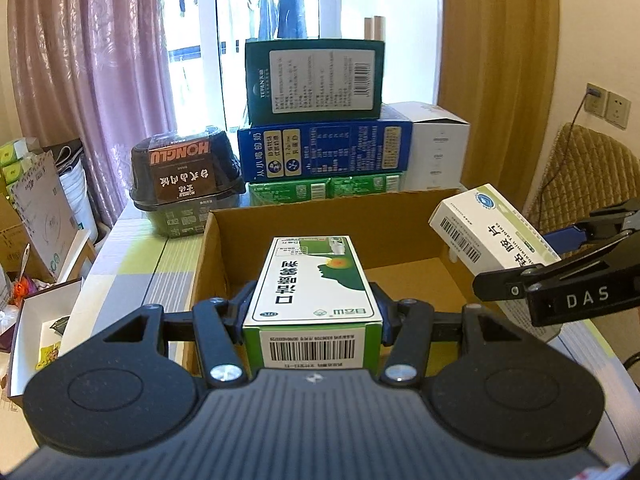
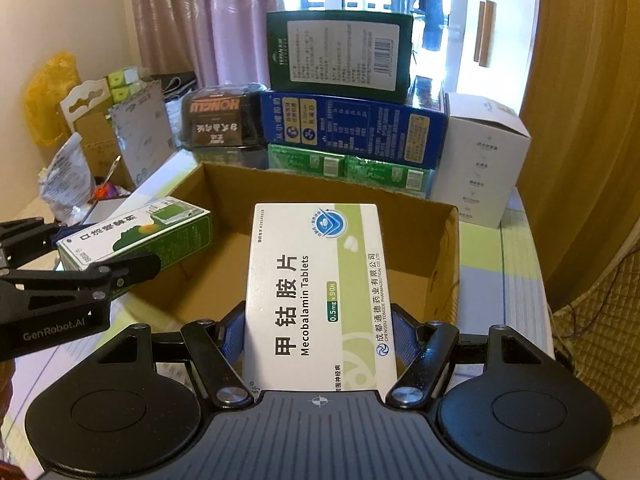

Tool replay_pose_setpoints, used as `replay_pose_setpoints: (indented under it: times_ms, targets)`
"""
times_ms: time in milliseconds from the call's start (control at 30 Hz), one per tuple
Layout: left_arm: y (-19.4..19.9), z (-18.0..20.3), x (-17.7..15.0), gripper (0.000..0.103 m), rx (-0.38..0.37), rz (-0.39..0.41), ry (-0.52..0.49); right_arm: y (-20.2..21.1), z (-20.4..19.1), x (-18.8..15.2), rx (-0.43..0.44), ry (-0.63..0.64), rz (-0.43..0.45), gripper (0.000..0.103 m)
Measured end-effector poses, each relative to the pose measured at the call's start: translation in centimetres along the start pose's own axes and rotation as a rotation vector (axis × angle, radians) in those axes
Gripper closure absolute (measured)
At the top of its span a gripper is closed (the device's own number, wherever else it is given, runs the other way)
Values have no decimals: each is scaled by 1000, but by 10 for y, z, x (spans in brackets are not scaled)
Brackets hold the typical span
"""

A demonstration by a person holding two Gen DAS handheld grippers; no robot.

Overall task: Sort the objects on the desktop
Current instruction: 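Carry both held medicine boxes over the open cardboard box, then open the left tool to drop the green box while the right tool releases the white box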

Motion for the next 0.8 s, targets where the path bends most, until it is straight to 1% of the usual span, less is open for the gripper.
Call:
replay_pose_setpoints:
  times_ms: [267, 600, 733, 800]
  targets:
    - [-35, -11, 0, 53, -7, -32, 11, -34, 5, 13, -6, -24, -22, 35]
    - [-64, -14, -5, 52, -25, -62, 26, -59, 18, 9, -21, -52, -58, 35]
    - [-69, -16, -7, 50, -32, -64, 48, -65, 21, 6, -22, -64, -68, 35]
    - [-66, -19, -7, 47, -26, -56, 54, -67, 22, 5, -22, -69, -71, 35]
Point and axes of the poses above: each gripper's, at about its wrist camera, not at the fingertips, and y roughly against the way its jaws point, z to its right, x to its top, the point moved 7 cm from there along -y, roughly the way its jaws point, and after that the axes turned 3 degrees about -x, right-handed, at the moved point
